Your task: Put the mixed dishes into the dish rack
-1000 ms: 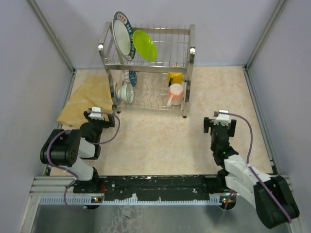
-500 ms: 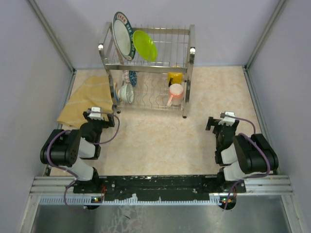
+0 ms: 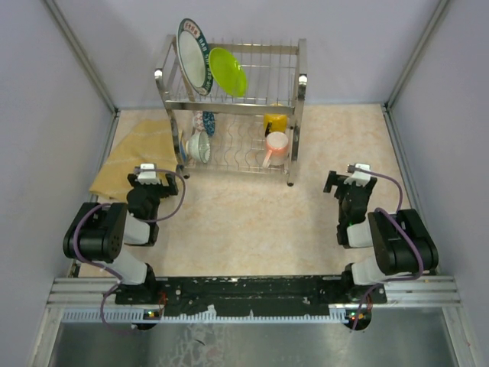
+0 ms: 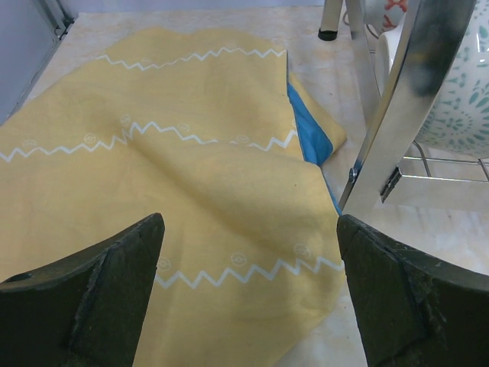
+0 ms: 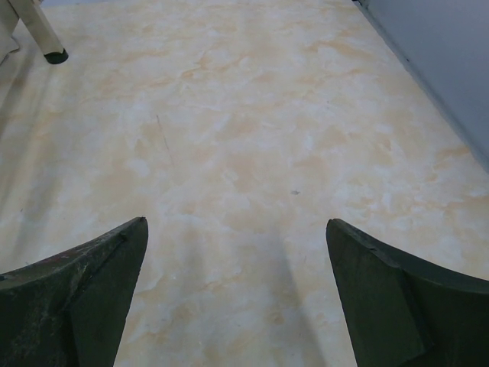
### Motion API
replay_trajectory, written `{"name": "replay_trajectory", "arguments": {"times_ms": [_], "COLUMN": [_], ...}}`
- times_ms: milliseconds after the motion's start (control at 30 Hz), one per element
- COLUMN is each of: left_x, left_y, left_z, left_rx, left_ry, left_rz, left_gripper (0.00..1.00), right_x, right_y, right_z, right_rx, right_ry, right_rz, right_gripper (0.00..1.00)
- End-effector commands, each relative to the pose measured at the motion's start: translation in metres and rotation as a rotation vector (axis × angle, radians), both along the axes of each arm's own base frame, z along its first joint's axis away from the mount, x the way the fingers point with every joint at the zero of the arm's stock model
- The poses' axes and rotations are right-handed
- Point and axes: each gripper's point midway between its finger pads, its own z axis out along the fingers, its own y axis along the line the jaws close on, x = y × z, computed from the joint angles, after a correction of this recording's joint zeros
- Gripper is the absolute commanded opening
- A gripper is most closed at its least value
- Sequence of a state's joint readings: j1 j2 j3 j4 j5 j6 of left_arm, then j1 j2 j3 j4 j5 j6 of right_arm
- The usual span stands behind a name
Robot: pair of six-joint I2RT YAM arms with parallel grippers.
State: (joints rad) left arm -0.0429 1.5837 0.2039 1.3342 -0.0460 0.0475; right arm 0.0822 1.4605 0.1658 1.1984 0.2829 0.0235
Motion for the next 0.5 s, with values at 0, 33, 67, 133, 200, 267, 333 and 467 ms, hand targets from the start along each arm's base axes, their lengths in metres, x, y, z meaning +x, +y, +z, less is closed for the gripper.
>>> {"name": "replay_trajectory", "arguments": {"times_ms": [0, 33, 67, 133, 200, 267, 333, 467], "left_x": [0.0026, 0.0028, 0.0027, 0.0026, 0.0026, 0.0026, 0.0026, 0.0026], "left_y": [0.0043, 0.0043, 0.0047, 0.0047, 0.0046, 0.005, 0.0048, 0.005], "left_z": [0.0004, 0.0007, 0.0005, 0.0005, 0.0004, 0.0006, 0.0005, 0.0006], "left_rx": [-0.013, -0.012, -0.011, -0.012, -0.012, -0.011, -0.011, -0.011], "left_ry": [0.0, 0.0, 0.0, 0.0, 0.001, 0.0, 0.0, 0.0], "left_rz": [0.023, 0.023, 0.024, 0.024, 0.025, 0.026, 0.026, 0.026], "left_gripper": [1.0, 1.0, 1.0, 1.0, 1.0, 1.0, 1.0, 1.0], "right_x": [0.0047, 0.0052, 0.0054, 0.0048, 0.005, 0.0047, 0.0054, 0.0057], "right_y": [-0.0049, -0.0044, -0.0043, -0.0046, -0.0042, -0.0045, -0.0044, -0.0044], "right_z": [0.0162, 0.0154, 0.0152, 0.0154, 0.0162, 0.0161, 0.0146, 0.0162], "right_rx": [0.007, 0.007, 0.008, 0.007, 0.007, 0.005, 0.004, 0.006], "right_ry": [-0.058, -0.054, -0.052, -0.054, -0.057, -0.057, -0.05, -0.056], "right_rz": [-0.026, -0.024, -0.023, -0.024, -0.023, -0.023, -0.023, -0.023], "right_gripper": [1.0, 1.0, 1.0, 1.0, 1.0, 1.0, 1.0, 1.0]}}
